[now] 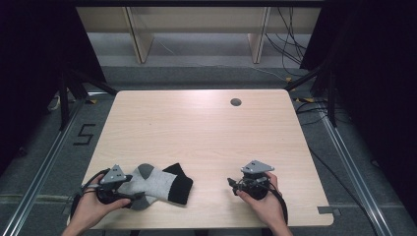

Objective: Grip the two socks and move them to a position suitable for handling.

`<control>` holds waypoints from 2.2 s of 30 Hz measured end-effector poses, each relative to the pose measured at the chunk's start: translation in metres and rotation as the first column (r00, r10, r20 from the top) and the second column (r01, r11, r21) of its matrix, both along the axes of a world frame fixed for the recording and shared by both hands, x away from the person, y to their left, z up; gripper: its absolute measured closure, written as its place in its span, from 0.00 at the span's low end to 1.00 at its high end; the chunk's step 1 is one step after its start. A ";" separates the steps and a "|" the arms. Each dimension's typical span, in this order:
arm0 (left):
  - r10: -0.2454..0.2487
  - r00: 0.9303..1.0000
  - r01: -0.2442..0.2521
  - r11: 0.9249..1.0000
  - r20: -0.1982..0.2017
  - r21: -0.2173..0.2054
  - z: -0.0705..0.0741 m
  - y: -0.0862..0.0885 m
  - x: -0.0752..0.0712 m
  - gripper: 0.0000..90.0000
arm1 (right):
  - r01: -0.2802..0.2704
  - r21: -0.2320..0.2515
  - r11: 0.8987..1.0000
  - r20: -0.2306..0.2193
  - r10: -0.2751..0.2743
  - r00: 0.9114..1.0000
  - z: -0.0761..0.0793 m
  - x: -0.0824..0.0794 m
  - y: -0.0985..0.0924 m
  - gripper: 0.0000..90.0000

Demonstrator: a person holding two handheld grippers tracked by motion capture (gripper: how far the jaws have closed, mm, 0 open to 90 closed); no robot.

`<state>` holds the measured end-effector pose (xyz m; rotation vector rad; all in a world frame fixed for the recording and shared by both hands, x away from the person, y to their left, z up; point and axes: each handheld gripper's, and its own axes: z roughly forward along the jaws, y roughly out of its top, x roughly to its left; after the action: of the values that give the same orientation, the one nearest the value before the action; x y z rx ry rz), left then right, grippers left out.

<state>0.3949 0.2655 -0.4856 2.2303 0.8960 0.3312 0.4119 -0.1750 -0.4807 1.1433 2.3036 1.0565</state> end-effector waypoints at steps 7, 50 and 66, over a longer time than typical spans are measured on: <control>-0.042 0.999 0.042 0.997 0.005 0.061 -0.012 -0.005 0.000 0.14 | -0.004 -0.005 1.000 -0.026 0.003 1.000 -0.003 0.001 0.002 0.38; 0.049 0.999 -0.050 0.995 0.017 0.087 -0.002 -0.005 0.002 0.78 | -0.004 -0.003 1.000 -0.069 0.004 0.998 -0.010 0.002 -0.001 0.37; 0.015 0.998 -0.016 1.000 0.063 0.014 0.040 -0.021 0.009 0.78 | 0.005 0.005 1.000 -0.053 -0.004 0.999 -0.010 0.005 -0.006 0.37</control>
<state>0.4035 0.2447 -0.4460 2.2146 0.8808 0.4142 0.4164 -0.1813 -0.4906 1.1917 2.3387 1.0437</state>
